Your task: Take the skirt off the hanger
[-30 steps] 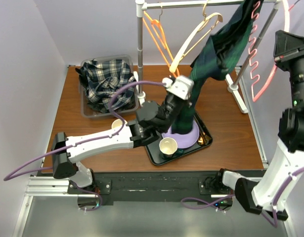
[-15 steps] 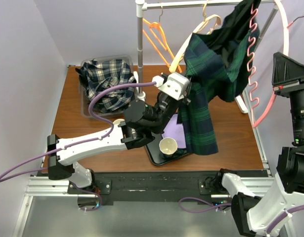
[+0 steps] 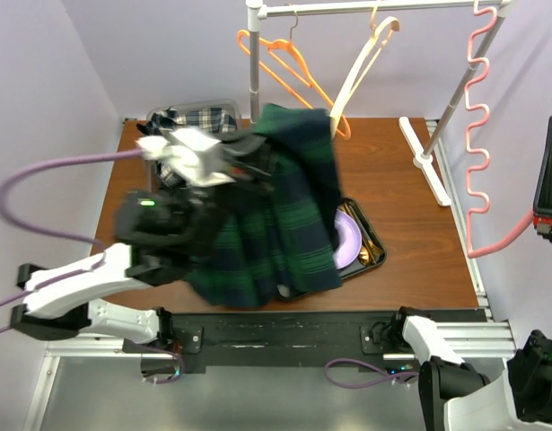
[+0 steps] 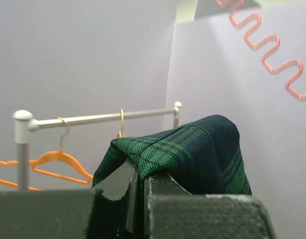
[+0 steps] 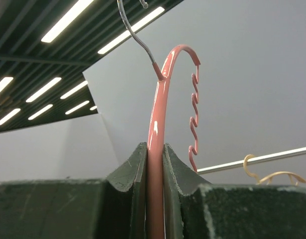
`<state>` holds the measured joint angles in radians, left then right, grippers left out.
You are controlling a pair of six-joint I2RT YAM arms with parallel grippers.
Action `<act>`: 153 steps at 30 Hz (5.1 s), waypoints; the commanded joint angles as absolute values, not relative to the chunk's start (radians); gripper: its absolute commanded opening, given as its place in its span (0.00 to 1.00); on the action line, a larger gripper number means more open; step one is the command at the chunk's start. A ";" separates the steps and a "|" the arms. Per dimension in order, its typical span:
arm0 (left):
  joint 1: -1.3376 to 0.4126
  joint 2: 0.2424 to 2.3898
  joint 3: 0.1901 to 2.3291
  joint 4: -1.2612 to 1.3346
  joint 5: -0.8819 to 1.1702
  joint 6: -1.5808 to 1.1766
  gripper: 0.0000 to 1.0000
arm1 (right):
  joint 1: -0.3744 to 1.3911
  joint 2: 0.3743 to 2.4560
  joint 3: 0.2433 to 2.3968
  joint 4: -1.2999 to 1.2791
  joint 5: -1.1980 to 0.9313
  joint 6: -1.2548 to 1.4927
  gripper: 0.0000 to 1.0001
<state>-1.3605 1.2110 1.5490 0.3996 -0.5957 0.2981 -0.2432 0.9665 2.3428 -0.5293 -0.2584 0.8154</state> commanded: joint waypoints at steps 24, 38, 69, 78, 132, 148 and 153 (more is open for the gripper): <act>-1.170 1.322 1.936 0.605 -0.897 0.956 0.00 | -0.249 0.928 1.982 -0.721 -0.149 0.537 0.00; -0.637 1.427 1.962 0.332 -0.923 0.522 0.00 | -0.247 0.884 1.767 -0.723 -0.038 0.410 0.00; -0.167 1.778 2.309 0.126 -0.456 -0.133 0.00 | -0.247 0.930 1.612 -0.653 -0.103 0.393 0.00; -0.132 1.551 1.593 0.244 -0.295 -0.380 0.00 | -0.247 0.977 1.632 -0.710 -0.112 0.336 0.00; -0.112 1.549 1.278 0.083 0.057 -0.649 0.98 | -0.253 1.460 2.105 -0.526 -0.190 0.310 0.00; -0.110 1.345 1.247 -0.040 -0.221 -0.609 1.00 | -0.284 1.528 2.109 -0.399 -0.192 0.290 0.00; -0.107 1.321 1.247 -0.081 -0.351 -0.603 1.00 | -0.287 1.500 2.103 -0.390 -0.212 0.305 0.00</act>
